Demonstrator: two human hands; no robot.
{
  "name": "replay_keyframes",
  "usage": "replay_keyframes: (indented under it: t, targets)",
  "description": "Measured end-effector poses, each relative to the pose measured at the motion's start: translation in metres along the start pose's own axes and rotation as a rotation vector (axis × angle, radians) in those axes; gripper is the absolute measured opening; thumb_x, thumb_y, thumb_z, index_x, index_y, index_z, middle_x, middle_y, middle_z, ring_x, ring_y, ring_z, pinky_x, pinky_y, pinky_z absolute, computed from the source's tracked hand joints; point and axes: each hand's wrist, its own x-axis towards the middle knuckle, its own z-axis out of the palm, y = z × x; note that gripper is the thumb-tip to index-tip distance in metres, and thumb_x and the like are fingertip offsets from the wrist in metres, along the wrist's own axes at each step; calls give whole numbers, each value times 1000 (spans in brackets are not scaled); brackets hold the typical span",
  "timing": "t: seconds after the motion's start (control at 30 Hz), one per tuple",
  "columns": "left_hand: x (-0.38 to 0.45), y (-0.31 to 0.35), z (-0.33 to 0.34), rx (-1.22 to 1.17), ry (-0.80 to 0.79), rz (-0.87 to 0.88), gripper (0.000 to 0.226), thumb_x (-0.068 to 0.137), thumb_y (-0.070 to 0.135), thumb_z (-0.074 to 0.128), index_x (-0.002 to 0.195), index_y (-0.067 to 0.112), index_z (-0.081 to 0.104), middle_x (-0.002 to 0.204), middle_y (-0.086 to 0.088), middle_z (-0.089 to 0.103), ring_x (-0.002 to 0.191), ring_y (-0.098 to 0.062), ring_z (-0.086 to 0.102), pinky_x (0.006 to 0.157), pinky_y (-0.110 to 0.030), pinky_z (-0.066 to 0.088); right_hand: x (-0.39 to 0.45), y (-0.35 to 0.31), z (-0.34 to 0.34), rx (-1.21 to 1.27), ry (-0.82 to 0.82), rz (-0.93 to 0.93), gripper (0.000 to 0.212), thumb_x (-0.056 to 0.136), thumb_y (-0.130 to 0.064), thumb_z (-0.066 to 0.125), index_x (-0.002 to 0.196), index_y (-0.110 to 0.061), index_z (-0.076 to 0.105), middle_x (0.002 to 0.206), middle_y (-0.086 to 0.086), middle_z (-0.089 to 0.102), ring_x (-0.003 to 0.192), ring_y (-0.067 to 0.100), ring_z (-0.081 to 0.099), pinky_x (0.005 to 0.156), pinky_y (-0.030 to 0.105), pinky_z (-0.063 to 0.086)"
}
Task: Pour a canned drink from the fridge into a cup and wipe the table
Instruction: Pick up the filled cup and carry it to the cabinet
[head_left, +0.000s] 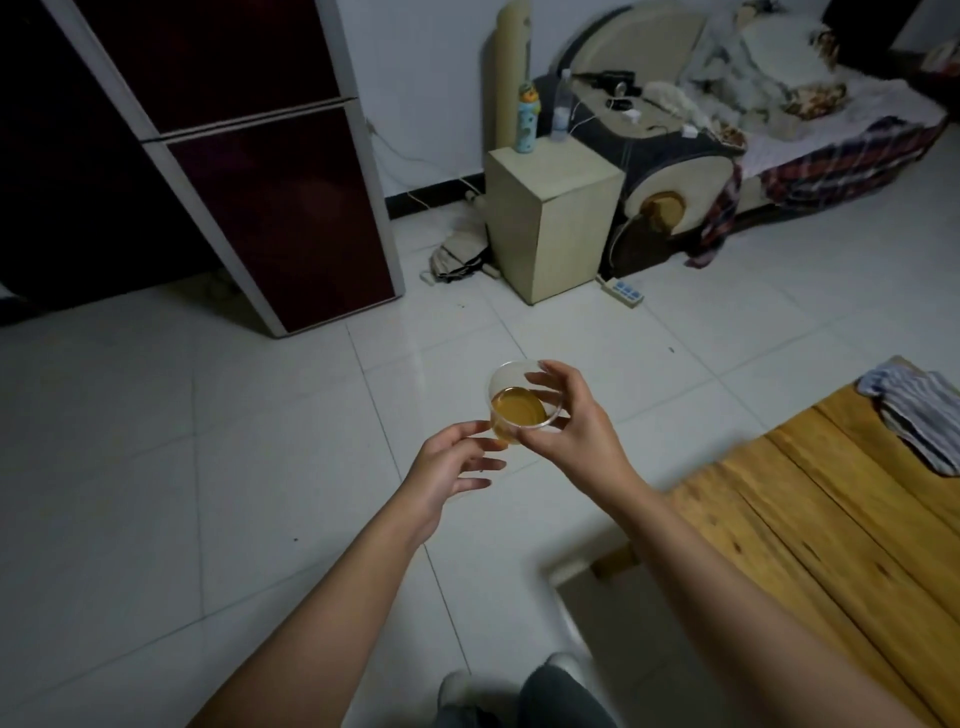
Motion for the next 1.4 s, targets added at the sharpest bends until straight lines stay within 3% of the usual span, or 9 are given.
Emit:
replay_keyframes:
  t: [0.3,0.67,0.9,1.1,1.27,1.4]
  targets:
    - [73,30,-19,-28,2,-12,28,91,2,44,116,7,56,104,-13,69,95,-28,67,85,-39,53,83,9,13,-8,-36,8,73,67,-23,80,128,-20,39,121,-8,54,111,6,55,88,17,46]
    - [242,128,-2,-56,14,-4,31,97,25,39,116,9,57,104,-11,69,93,-26,69,84,-39,53,277,21,-23,-27,-74,-7,75,68,-24,79,130,-21,37,121,-10,53,111,5,52,88,14,44]
    - [326,179,4,-82,7,-15,33,96,28,36,113,11,58,106,-11,69,95,-26,68,87,-41,52,379,29,-38,-32,-78,4,74,69,-22,79,130,-21,38,123,-7,54,113,9,53,92,22,45]
    - [411,216,-4,-102,-16,-34,30,97,27,36,104,12,61,105,-14,68,95,-27,67,89,-41,52,463,42,-35,-37,-63,31,74,70,-23,79,131,-20,38,123,-9,53,110,4,52,90,18,46]
    - [499,259,-23,-69,-48,-54,30,96,25,37,105,9,61,103,-15,68,94,-27,67,89,-41,52,552,49,-24,-45,-31,66,74,69,-24,79,130,-21,38,118,-14,52,102,-7,51,81,3,42]
    - [569,304,-39,-35,-96,-80,28,95,24,38,102,9,60,100,-14,69,90,-27,68,86,-39,52,624,44,-15,-40,27,95,73,69,-24,79,129,-22,38,116,-16,51,101,-8,51,79,2,42]
